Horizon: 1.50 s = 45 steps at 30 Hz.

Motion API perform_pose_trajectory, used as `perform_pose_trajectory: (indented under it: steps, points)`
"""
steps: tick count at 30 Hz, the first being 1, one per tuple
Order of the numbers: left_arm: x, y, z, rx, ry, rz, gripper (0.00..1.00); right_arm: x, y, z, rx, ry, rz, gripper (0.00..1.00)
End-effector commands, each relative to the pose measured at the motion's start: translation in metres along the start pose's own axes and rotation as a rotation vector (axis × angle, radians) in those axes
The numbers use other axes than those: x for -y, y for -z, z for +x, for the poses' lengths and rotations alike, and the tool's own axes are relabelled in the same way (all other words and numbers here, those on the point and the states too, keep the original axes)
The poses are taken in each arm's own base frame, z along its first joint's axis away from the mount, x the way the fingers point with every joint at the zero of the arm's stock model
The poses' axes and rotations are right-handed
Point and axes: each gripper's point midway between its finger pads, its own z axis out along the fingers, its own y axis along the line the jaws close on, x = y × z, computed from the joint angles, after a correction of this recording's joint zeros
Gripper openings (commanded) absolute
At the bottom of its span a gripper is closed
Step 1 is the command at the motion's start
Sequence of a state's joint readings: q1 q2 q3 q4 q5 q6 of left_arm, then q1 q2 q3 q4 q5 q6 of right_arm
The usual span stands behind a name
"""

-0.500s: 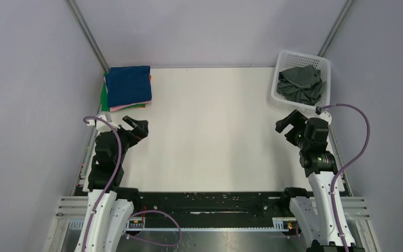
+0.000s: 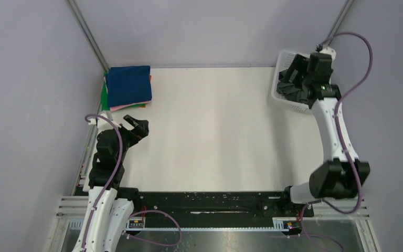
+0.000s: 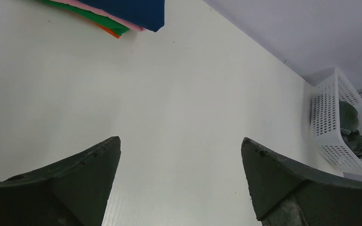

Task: Fold and stack the t-shirts
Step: Grab crumpled tshirt from bin with the right arm

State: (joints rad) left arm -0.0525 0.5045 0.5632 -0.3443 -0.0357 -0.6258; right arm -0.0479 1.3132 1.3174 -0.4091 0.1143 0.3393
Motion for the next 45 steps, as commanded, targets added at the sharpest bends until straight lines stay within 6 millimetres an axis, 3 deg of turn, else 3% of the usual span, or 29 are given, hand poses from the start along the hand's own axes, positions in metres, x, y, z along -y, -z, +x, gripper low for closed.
perform_pose_trajectory:
  steps: [1, 7, 12, 15, 20, 25, 33, 39, 45]
  points:
    - [0.006, 0.003, -0.027, 0.085, -0.005, -0.014, 0.99, 0.034, -0.054, -0.04, 0.003, 0.251, 0.254, 0.98]
    - [-0.008, 0.004, -0.039, 0.14, -0.002, -0.101, 0.99, 0.052, -0.137, -0.084, -0.031, 0.614, 0.385, 0.98]
    - [-0.01, 0.006, -0.05, 0.183, -0.01, -0.123, 0.99, 0.077, -0.2, -0.078, -0.159, 1.033, 0.447, 0.98]
    - [-0.009, 0.005, -0.056, 0.204, -0.014, -0.126, 0.99, 0.083, -0.223, -0.056, -0.246, 1.15, 0.352, 0.98]
    - [-0.01, 0.004, -0.062, 0.225, -0.028, -0.14, 0.99, 0.118, -0.24, -0.022, -0.431, 1.397, 0.298, 0.98]
    - [-0.01, -0.006, -0.063, 0.261, -0.012, -0.121, 0.99, 0.152, -0.242, 0.008, -0.598, 1.625, 0.178, 0.98]
    - [-0.014, -0.02, -0.059, 0.241, -0.01, -0.146, 0.99, 0.15, -0.237, 0.029, -0.702, 1.81, -0.103, 0.99]
    - [-0.02, -0.029, -0.056, 0.25, 0.001, -0.167, 0.99, 0.161, -0.254, 0.041, -0.769, 1.922, -0.136, 0.99]
    - [-0.018, -0.039, -0.055, 0.219, -0.007, -0.174, 0.99, 0.168, -0.272, 0.047, -0.78, 1.922, -0.127, 0.98]
